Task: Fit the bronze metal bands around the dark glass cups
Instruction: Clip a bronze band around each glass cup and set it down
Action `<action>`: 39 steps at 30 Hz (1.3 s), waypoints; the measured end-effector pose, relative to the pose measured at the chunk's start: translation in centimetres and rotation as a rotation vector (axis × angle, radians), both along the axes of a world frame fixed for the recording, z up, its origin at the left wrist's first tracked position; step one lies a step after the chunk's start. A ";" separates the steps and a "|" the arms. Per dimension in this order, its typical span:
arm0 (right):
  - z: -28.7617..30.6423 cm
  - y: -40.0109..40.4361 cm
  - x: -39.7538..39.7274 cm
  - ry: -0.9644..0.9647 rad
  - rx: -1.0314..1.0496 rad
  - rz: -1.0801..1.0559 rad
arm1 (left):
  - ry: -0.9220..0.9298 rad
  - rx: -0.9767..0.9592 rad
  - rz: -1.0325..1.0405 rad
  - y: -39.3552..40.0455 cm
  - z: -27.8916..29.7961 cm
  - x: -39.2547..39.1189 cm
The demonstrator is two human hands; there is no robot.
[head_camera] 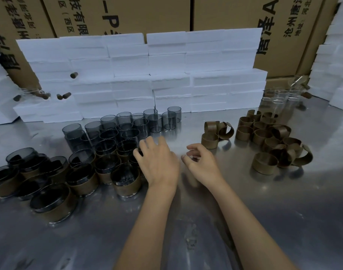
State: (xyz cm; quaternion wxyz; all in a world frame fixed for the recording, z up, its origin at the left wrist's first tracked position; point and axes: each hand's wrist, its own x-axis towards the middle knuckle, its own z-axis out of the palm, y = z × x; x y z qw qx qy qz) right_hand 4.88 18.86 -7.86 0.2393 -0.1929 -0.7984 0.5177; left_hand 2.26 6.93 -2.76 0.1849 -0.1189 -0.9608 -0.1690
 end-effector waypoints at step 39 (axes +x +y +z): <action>3.8 0.5 1.5 0.111 -0.636 0.132 | -0.686 1.270 -0.554 2.6 -0.6 -1.4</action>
